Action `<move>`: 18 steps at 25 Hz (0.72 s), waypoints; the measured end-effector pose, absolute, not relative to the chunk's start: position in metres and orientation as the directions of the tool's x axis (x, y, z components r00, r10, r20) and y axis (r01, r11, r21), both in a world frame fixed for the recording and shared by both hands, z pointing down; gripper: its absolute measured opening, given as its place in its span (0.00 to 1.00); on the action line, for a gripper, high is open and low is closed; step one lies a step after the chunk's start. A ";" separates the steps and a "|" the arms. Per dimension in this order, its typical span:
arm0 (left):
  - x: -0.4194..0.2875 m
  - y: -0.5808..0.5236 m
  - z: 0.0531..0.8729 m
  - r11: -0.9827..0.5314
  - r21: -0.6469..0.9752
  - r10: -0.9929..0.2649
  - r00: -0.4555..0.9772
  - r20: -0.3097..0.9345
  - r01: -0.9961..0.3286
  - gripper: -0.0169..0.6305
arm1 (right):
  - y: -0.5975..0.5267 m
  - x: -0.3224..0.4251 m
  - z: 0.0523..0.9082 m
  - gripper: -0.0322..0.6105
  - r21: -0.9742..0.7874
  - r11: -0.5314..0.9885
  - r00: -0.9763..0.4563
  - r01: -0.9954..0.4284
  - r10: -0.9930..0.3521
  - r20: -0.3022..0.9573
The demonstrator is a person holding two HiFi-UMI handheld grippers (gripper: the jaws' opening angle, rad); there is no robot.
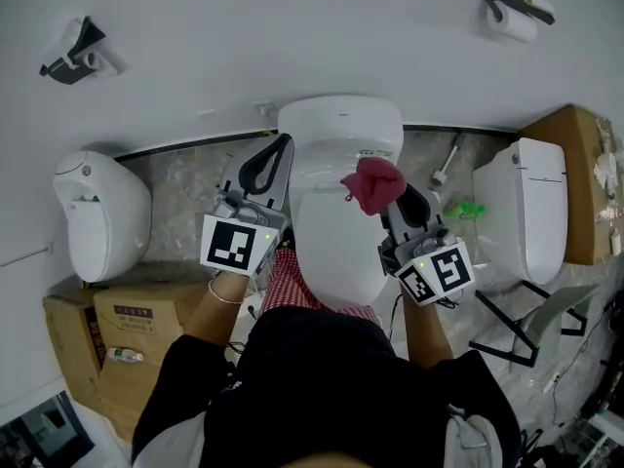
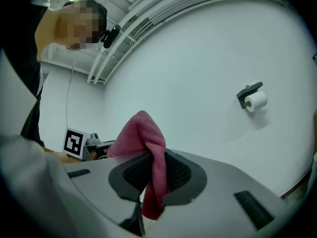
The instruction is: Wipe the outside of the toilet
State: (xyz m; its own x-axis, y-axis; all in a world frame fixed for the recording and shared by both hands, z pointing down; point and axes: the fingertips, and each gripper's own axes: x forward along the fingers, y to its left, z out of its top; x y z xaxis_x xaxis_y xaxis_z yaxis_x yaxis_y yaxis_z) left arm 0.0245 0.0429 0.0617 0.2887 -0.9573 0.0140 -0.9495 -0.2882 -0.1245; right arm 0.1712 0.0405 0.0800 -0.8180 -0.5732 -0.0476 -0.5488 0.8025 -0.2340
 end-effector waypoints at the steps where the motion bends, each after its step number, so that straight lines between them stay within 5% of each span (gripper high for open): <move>1: 0.018 0.039 0.066 -0.294 -0.122 -0.956 0.294 0.019 -0.948 0.04 | 0.037 0.164 0.082 0.15 -0.240 0.800 -0.816 -0.551 -0.576 -0.046; 18: -0.054 -0.015 0.142 -0.315 -0.069 -0.949 0.311 0.056 -0.947 0.04 | -0.021 0.064 0.160 0.15 -0.148 0.779 -0.791 -0.610 -0.585 0.179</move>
State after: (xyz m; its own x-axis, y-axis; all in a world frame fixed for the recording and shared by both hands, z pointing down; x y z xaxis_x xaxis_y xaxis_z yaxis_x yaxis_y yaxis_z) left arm -0.0541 -0.0146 0.1422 0.3111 -0.9487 0.0556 -0.9467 -0.3145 -0.0691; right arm 0.0637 -0.0210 0.1602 -0.7908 -0.5854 0.1788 -0.6098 0.7786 -0.1480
